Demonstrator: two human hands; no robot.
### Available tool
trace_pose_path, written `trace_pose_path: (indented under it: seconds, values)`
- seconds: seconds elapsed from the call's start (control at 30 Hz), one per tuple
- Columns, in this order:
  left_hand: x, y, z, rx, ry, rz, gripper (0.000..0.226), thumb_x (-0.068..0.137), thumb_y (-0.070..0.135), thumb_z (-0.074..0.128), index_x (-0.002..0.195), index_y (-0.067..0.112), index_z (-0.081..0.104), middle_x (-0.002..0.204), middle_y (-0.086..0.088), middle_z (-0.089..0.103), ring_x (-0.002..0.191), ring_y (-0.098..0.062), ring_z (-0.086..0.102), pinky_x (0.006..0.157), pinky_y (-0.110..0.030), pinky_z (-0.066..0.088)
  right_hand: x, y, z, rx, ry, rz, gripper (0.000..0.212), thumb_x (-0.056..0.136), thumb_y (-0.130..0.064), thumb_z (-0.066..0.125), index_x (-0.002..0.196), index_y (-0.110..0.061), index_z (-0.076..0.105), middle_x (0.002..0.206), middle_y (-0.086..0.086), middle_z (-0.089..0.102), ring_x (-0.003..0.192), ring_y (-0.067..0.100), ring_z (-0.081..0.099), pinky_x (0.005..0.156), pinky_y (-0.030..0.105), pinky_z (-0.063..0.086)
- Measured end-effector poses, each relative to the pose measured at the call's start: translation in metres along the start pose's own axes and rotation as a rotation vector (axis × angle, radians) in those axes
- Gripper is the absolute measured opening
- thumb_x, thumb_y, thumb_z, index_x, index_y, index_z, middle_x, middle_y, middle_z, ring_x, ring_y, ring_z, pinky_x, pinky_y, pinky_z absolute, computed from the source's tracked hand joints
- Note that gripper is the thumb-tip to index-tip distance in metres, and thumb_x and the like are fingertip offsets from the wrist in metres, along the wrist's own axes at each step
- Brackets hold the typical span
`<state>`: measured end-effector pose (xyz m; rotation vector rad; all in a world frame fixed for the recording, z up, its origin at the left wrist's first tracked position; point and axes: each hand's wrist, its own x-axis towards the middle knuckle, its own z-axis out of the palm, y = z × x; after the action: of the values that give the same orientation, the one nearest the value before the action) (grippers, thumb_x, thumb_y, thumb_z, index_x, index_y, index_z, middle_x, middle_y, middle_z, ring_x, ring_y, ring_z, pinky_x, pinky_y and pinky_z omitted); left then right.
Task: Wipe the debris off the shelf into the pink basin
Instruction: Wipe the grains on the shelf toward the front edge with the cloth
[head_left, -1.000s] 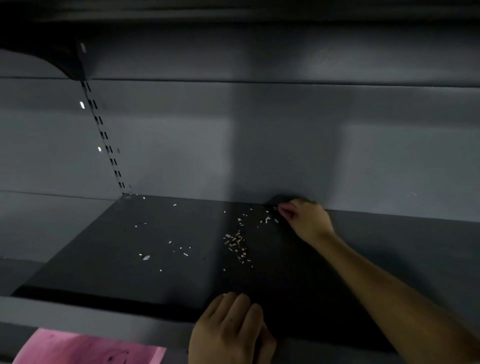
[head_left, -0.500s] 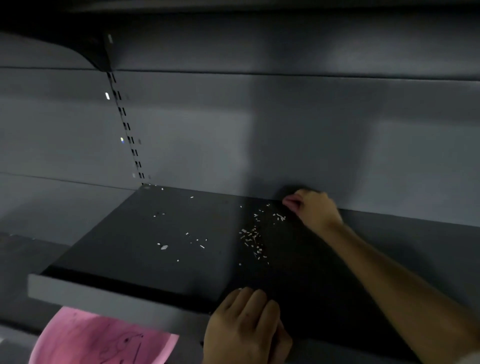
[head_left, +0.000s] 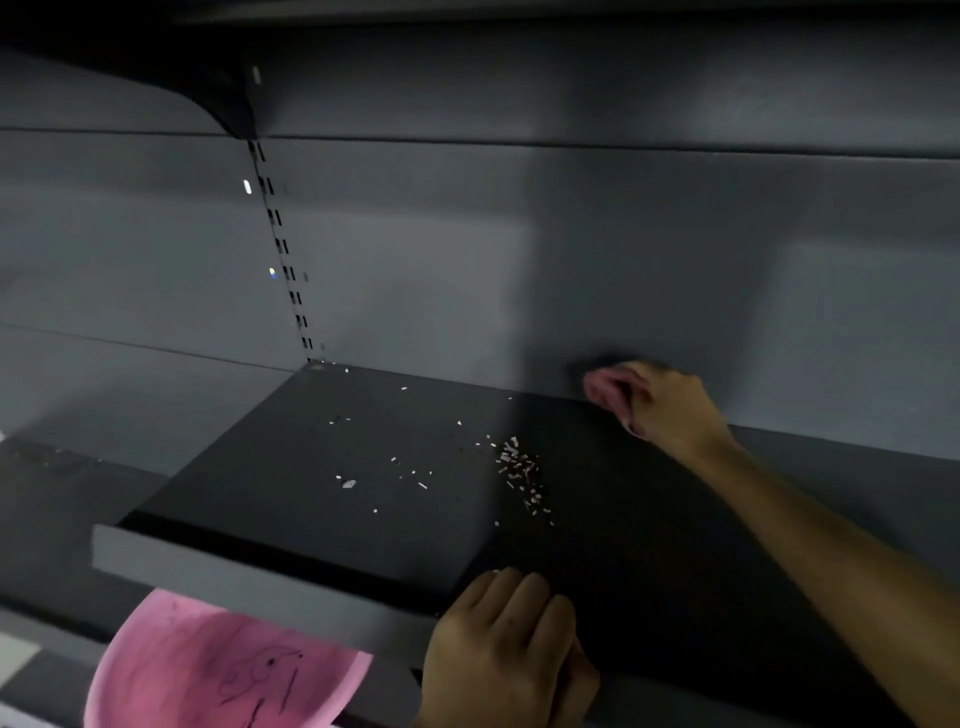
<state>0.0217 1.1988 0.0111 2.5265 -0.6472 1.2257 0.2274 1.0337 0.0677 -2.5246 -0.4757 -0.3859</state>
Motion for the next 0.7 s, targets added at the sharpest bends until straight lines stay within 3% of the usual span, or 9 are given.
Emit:
trace_pose_path:
  seconds: [0.07,0.17,0.33,0.5,0.6,0.7]
  values:
    - [0.0,0.0,0.001,-0.005,0.0,0.002,0.02,0.066,0.014,0.057,0.05,0.012,0.046,0.052,-0.004,0.038,0.046,-0.021,0.035,0.047,-0.027,0.03,-0.009,0.022,0.0,-0.094,0.04,0.1,0.024,0.088,-0.006,0.048,0.106,-0.011,0.064,0.1,0.011,0.067,0.073,0.023,0.062,0.061,0.026,0.046]
    - [0.0,0.0,0.002,-0.001,0.005,0.007,0.021,0.069,0.014,0.055,0.05,0.012,0.046,0.052,-0.005,0.038,0.046,-0.021,0.036,0.047,-0.027,0.031,-0.018,0.022,0.014,-0.127,0.022,0.059,0.022,0.086,-0.002,0.05,0.103,-0.003,0.065,0.103,0.02,0.066,0.083,0.033,0.063,0.071,0.035,0.048]
    - [-0.002,0.0,0.002,-0.021,0.015,-0.008,0.025,0.072,0.012,0.053,0.05,0.012,0.04,0.053,-0.005,0.036,0.049,-0.022,0.032,0.049,-0.031,0.029,-0.006,-0.025,0.036,-0.059,-0.134,-0.14,0.023,0.085,-0.008,0.051,0.1,-0.012,0.068,0.098,0.01,0.068,0.085,0.024,0.065,0.073,0.029,0.048]
    - [-0.004,-0.001,0.001,-0.026,0.016,0.0,0.026,0.076,0.015,0.051,0.052,0.01,0.044,0.054,-0.007,0.037,0.05,-0.024,0.031,0.047,-0.032,0.029,-0.023,-0.076,0.052,-0.009,-0.113,-0.262,0.019,0.083,-0.015,0.05,0.094,-0.011,0.066,0.094,0.014,0.065,0.084,0.028,0.063,0.076,0.035,0.052]
    - [-0.004,-0.001,-0.001,-0.041,-0.003,0.007,0.022,0.073,0.015,0.054,0.053,0.01,0.046,0.054,-0.007,0.038,0.049,-0.024,0.033,0.046,-0.032,0.031,-0.034,-0.074,0.031,0.068,-0.065,-0.267,0.012,0.079,-0.007,0.053,0.084,-0.009,0.064,0.084,0.009,0.065,0.071,0.021,0.06,0.071,0.038,0.051]
    - [-0.003,0.0,-0.001,-0.035,-0.005,-0.004,0.02,0.07,0.014,0.056,0.053,0.01,0.046,0.054,-0.006,0.039,0.049,-0.024,0.034,0.047,-0.032,0.03,-0.049,-0.048,-0.01,0.077,0.102,-0.191,0.013,0.076,-0.001,0.06,0.075,-0.011,0.067,0.07,-0.001,0.062,0.062,0.011,0.055,0.062,0.019,0.043]
